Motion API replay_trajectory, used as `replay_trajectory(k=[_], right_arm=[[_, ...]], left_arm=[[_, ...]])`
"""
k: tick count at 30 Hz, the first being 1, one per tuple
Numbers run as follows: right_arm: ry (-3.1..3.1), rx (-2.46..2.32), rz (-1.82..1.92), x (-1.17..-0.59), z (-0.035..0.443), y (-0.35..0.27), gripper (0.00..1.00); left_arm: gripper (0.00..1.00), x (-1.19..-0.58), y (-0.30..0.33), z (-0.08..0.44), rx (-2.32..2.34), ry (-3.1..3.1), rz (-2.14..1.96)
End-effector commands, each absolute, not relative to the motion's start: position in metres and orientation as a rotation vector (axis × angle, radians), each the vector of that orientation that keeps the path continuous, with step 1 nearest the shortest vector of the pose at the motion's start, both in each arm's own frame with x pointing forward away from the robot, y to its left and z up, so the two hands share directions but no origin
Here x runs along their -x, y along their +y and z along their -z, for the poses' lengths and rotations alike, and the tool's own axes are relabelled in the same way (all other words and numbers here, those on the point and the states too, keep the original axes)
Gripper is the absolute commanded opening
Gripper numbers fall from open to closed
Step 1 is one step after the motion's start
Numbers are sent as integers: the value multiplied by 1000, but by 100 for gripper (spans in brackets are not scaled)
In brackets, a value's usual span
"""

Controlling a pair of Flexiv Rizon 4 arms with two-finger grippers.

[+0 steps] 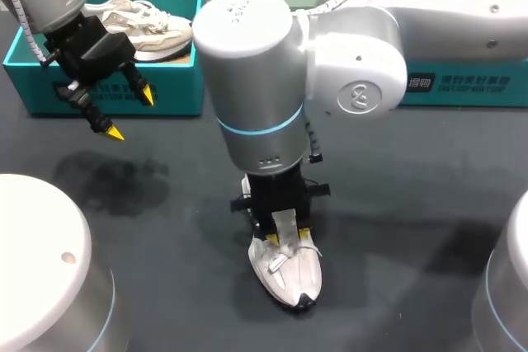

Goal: Take the shoe out of the shoebox, open the shoe tongue, remove and reinsert the insole, then place the shoe into the shoebox

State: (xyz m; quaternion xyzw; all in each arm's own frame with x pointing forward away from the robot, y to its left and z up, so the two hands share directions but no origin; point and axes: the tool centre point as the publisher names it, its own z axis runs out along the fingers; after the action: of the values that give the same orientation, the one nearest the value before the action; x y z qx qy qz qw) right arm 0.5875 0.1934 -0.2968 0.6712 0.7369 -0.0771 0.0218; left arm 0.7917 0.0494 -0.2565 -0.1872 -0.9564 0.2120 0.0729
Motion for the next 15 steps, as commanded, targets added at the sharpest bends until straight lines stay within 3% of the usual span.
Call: replay_trajectory(k=[1,15], right_arm=[[2311,-2042,245,-602,304,201,39],[2412,-1971,173,-649,332,193,32]], left_arm=[[100,-791,50,257,563,-2875,-634],[100,-791,50,257,563,-2875,-634]])
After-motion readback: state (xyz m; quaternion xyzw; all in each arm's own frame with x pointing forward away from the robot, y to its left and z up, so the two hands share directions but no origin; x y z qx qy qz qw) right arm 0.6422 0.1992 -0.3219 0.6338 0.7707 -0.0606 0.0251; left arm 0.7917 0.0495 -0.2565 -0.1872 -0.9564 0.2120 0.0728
